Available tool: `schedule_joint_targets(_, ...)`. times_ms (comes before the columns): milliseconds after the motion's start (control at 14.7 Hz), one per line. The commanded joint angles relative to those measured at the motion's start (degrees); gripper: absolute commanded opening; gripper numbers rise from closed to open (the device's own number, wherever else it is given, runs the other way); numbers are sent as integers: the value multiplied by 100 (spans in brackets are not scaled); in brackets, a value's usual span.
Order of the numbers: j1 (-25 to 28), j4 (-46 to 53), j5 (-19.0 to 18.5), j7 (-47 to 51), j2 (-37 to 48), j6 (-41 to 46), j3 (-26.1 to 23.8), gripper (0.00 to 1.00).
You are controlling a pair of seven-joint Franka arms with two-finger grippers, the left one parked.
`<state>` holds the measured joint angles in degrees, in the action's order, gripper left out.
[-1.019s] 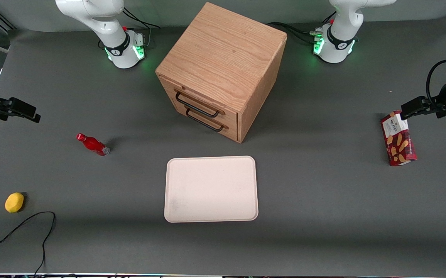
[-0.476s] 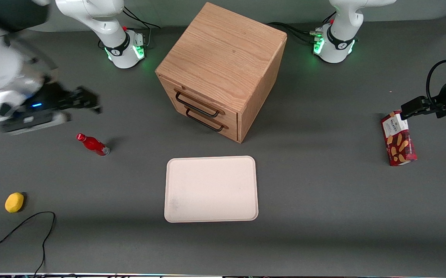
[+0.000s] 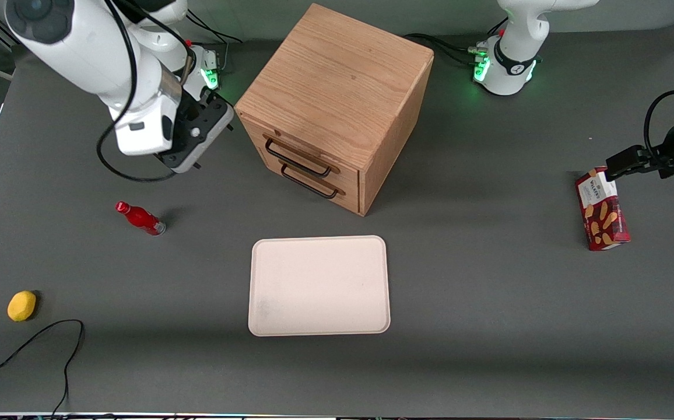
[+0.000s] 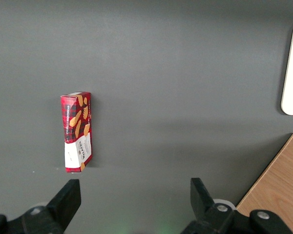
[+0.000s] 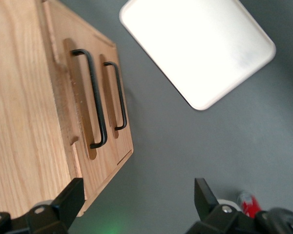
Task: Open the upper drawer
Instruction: 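Move the right gripper to the upper drawer's black handle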
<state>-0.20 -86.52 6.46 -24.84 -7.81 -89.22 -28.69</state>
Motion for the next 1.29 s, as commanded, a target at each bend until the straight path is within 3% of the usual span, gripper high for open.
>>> schedule_joint_targets(0, -51, -207, 556, -469, -98, -131, -75, 100)
schedule_joint_targets(612, -15, -1824, 664, -469, -264, -2432, -409, 100)
schedule_joint_targets(1223, 231, -1895, 752, -364, -607, -2627, -435, 100)
